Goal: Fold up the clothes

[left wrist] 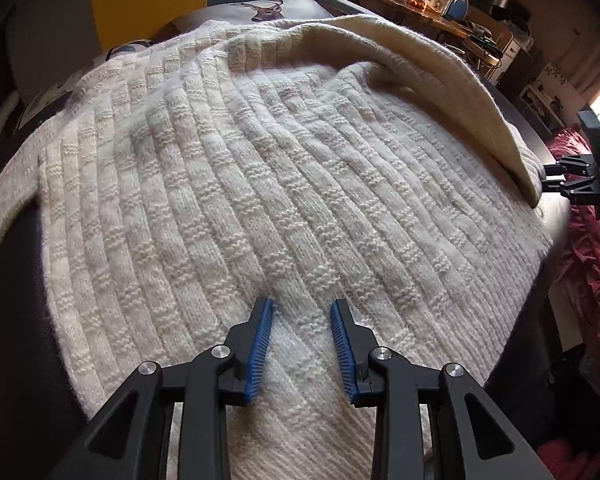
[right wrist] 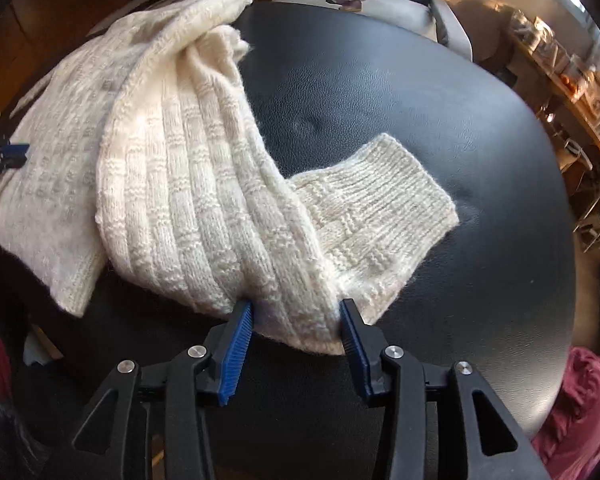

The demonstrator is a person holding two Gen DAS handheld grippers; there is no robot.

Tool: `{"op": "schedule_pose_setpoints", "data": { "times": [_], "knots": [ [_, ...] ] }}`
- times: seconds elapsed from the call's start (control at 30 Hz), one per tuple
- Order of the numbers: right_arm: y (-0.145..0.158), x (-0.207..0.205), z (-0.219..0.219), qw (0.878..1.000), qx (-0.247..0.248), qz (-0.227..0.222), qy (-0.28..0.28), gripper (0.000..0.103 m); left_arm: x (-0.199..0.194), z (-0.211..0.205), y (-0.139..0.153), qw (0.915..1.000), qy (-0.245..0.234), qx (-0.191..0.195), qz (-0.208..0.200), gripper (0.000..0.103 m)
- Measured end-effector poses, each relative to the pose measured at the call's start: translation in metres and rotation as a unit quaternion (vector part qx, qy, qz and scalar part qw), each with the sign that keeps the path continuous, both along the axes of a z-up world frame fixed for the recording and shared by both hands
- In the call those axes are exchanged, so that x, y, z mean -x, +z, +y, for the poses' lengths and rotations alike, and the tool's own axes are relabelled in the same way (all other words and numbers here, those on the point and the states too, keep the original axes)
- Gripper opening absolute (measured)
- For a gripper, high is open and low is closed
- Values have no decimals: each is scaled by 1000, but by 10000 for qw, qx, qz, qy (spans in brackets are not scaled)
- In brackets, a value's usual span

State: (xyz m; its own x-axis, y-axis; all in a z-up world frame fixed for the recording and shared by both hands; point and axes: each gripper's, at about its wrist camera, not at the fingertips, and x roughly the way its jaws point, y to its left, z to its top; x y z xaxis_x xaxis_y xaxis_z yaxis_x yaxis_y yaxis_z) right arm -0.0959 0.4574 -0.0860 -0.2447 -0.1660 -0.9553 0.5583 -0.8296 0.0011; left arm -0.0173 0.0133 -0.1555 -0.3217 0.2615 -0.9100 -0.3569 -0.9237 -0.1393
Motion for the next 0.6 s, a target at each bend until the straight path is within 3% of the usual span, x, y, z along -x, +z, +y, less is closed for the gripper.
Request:
{"op": "schedule_pose_setpoints", "data": {
  "times": [0.03,0.13,0.2,0.27,0.33,0.4,0.5,0.6],
  "knots": [
    [-2,-1,-3,10000,-25,-49,36,44,1,-2,0,10000,-2,-8,-16,32],
    [-1,-14,-18,9997,-110,-70,199,30,0,-4,-1,9999,-110,58,15,32],
    [0,-25,-25,9996,76,-209,171,26,-1,-8,-1,9998,-165,89,33,32],
    [6,-32,-25,9974,596,-413,-23,18,1,-12,-1,9998,-167,104,11,32],
    [15,-40,-19,9888,1342,-597,-251,17,-1,-18,0,9997,-156,189,50,32],
    [15,-47,-13,9825,1660,-719,-442,19,-1,-25,0,9996,-120,238,72,32],
    [12,-59,1,9811,1634,-636,-822,30,3,-33,3,9996,229,17,-176,32],
    [32,-77,6,9908,1137,70,-730,34,9,-27,18,9972,324,-602,-297,31]
  ]
}}
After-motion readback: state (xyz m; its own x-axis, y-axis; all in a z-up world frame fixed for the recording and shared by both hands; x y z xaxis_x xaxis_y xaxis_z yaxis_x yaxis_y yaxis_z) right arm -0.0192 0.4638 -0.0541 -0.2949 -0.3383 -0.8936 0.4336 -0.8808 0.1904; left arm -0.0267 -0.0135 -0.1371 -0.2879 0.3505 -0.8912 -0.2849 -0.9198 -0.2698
